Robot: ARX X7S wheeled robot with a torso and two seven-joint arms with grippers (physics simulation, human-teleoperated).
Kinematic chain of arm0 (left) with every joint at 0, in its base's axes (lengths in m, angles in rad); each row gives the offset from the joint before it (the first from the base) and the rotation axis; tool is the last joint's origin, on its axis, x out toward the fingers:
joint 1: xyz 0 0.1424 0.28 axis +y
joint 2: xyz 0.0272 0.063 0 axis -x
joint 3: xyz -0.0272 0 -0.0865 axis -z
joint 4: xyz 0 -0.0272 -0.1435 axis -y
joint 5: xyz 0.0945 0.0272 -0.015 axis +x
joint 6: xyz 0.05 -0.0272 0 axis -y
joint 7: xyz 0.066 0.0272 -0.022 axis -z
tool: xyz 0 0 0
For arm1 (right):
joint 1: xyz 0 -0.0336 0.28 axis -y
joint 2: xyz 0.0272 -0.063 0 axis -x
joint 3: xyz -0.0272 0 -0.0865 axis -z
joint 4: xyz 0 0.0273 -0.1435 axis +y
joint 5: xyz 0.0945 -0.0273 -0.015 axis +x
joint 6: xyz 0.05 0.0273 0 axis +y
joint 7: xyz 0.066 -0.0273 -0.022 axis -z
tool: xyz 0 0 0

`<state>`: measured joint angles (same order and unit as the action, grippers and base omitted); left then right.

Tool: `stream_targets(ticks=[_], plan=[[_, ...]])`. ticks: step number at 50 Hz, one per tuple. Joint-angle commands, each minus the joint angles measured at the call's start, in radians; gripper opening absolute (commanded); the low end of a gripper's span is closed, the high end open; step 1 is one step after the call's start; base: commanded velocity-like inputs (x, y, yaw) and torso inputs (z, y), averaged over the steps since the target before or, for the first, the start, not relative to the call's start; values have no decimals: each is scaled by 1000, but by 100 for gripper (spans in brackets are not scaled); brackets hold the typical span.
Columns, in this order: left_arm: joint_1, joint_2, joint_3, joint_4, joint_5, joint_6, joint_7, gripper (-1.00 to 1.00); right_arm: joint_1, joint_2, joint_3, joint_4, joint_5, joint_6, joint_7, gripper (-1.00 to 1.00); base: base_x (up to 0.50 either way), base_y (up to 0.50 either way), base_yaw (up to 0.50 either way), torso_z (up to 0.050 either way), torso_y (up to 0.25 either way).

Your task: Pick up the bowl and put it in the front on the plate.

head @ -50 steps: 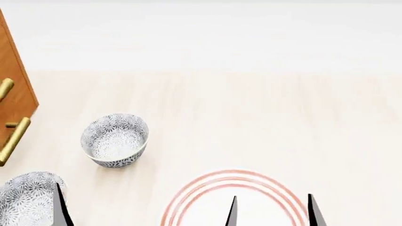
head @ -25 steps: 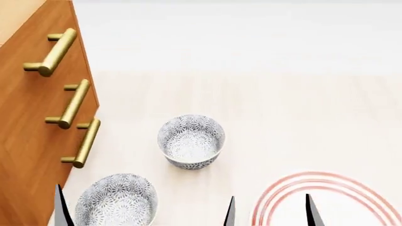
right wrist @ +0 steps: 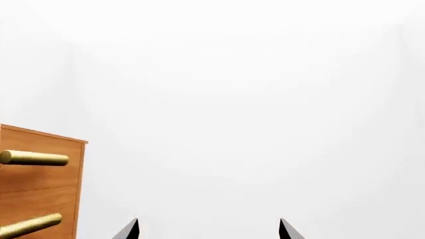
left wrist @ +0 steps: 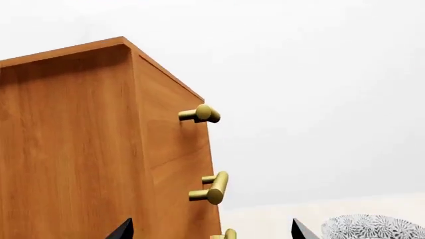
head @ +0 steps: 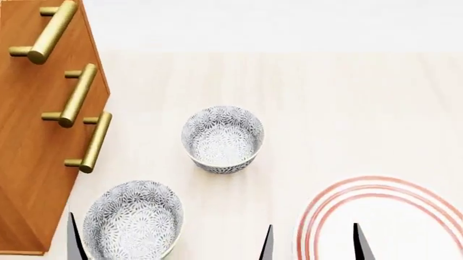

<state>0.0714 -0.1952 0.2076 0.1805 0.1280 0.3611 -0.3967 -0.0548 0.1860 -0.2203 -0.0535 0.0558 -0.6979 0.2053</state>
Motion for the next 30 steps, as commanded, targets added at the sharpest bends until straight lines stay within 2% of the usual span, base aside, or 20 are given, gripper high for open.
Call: stream_targets(ticks=[1,7,19,24,30], plan=[[4,8,-8,6,25,4,4,100,0,-6,8,-2,-12,-3,-8,100,0,0,0,0,-250],[2,4,-3,-2,20,13,2,100,2,-3,5,-1,-10,0,-4,100,0,0,0,0,-250],[6,-6,15,-5,-2,32,7,100,21,3,-3,-7,15,93,6,100,0,0,0,0,0],[9,-9,16,0,-4,38,2,100,57,6,-4,-34,16,203,14,100,0,0,0,0,0],[13,-11,17,7,-6,45,-6,100,195,19,8,-115,100,485,18,100,0,0,0,0,0]])
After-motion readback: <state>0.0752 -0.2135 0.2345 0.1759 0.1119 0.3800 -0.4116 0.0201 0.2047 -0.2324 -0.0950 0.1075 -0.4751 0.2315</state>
